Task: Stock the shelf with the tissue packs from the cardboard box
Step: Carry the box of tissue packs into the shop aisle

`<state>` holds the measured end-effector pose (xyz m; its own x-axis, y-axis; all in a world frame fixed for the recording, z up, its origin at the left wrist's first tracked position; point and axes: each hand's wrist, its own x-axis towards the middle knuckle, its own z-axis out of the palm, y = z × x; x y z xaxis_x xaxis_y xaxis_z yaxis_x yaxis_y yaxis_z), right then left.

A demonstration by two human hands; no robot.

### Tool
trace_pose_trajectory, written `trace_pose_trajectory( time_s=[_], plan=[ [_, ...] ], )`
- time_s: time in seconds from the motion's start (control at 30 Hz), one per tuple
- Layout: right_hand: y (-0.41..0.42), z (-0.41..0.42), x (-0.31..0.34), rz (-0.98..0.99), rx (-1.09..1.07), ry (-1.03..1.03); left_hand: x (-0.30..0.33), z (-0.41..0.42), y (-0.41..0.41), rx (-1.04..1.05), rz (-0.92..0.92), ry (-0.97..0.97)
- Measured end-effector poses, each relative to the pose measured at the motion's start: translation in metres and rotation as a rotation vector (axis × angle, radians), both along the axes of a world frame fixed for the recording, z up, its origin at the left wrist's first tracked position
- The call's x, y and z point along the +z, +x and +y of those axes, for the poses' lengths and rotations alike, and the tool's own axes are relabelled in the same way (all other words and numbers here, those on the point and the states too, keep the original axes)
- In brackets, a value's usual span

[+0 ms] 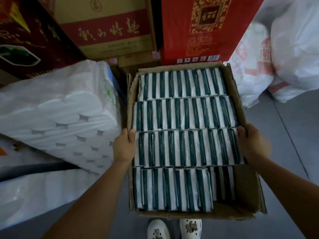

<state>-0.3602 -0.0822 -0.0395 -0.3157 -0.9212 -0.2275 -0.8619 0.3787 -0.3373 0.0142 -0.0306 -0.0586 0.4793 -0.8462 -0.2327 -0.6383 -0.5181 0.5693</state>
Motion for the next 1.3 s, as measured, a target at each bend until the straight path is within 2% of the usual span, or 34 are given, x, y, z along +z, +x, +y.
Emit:
trace_pose_trajectory(
  time_s=[0.13, 0.4, 0.6, 0.73, 1.1, 1.3],
  plan=[
    [-0.001, 0.001, 0.003, 0.109, 0.098, 0.018, -0.004, 0.0, 0.003, -0.007, -0.125, -0.026],
    [-0.003, -0.001, 0.014, 0.028, 0.092, -0.152, 0.007, 0.002, 0.004, -0.029, -0.123, -0.173],
    [-0.002, 0.02, 0.05, -0.03, 0.069, -0.167, 0.034, 0.025, 0.011, -0.052, -0.117, -0.21],
    [0.001, 0.033, 0.088, -0.066, 0.046, -0.141, 0.072, 0.039, 0.015, -0.053, -0.11, -0.23],
    [0.015, 0.079, 0.235, -0.145, 0.173, -0.184, 0.21, 0.103, 0.025, -0.022, -0.044, -0.287],
    [0.036, 0.102, 0.304, -0.248, 0.218, -0.219, 0.287, 0.135, 0.048, -0.025, -0.16, -0.306]
  ],
)
